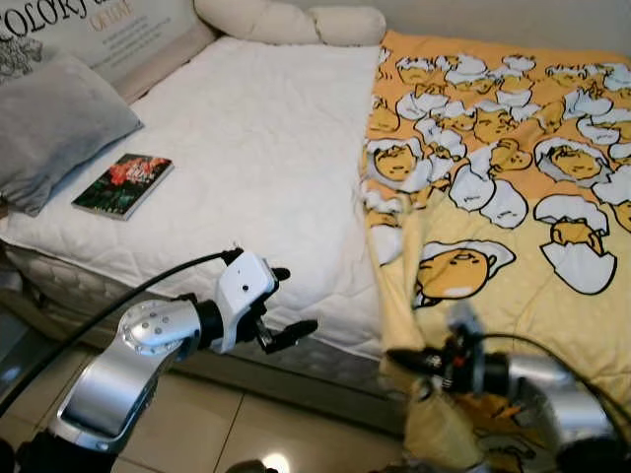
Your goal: Clean up the room
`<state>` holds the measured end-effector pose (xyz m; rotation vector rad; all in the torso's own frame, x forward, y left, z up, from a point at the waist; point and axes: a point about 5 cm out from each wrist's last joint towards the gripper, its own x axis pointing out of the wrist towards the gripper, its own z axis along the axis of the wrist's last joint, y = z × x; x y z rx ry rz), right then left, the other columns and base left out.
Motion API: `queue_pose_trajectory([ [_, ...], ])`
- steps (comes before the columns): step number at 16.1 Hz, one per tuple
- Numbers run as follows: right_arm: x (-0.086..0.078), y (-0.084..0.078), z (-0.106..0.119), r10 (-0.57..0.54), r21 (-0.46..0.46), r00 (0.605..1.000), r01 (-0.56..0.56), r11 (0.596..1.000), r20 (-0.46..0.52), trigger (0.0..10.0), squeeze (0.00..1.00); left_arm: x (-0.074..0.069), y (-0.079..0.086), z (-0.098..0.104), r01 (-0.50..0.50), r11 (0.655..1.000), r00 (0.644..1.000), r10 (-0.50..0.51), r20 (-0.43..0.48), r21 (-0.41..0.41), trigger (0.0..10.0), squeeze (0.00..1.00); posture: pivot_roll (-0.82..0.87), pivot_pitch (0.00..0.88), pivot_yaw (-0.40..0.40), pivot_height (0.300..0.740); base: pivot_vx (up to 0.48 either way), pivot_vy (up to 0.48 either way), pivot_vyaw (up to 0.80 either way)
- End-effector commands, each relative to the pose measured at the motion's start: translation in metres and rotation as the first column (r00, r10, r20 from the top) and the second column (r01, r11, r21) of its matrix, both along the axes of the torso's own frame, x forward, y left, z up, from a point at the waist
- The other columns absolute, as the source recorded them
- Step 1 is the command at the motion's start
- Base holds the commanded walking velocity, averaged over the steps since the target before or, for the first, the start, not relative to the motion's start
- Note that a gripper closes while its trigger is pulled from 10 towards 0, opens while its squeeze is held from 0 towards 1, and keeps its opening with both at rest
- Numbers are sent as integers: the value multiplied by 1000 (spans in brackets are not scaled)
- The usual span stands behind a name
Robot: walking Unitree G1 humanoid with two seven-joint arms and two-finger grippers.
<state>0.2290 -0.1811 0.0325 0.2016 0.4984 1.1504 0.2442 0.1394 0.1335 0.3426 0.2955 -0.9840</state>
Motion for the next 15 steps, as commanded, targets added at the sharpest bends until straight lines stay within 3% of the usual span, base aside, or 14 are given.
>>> queue_pose_trajectory([
  [1,0,12,3,36,48,999,-36,998,3,0,0,0,1,-1,4,1000,1000,-5,0,15,10000,0,-7,0,29,740,0,0,0],
  [5,1,20,0,-46,38,999,47,998,-26,0,0,0,4,-1,-2,1000,1000,2,4,26,10000,0,4,0,28,740,0,0,0],
  [6,4,22,-3,-64,3,998,64,998,-13,1333,0,0,4,-1,-3,999,1000,3,8,33,10000,0,4,0,29,740,0,0,0],
  [7,6,23,-4,-78,-14,997,78,997,-4,9804,0,0,5,-1,-4,999,1000,3,9,35,10000,0,3,0,29,740,0,0,0],
  [9,19,30,-4,-155,-33,988,156,987,21,10000,0,2,5,-1,-9,999,1000,9,16,37,10000,0,2,0,29,740,0,0,0],
  [10,21,31,-3,-167,-34,986,168,985,28,10000,51,2,5,-1,-10,999,1000,10,17,37,10000,0,2,0,29,740,0,0,0],
  [11,28,39,0,-175,-27,984,176,984,36,10000,906,3,4,-1,-10,999,1000,10,19,38,10000,0,-1,0,30,740,0,0,0],
  [12,28,42,2,-157,-14,987,157,987,27,10000,1000,3,4,-1,-10,999,1000,9,20,38,10000,0,1,0,27,740,0,0,0],
  [15,25,45,2,-138,-5,990,138,990,14,10000,1000,2,3,-1,-12,999,1000,12,21,34,10000,0,5,0,20,740,0,0,0],
])
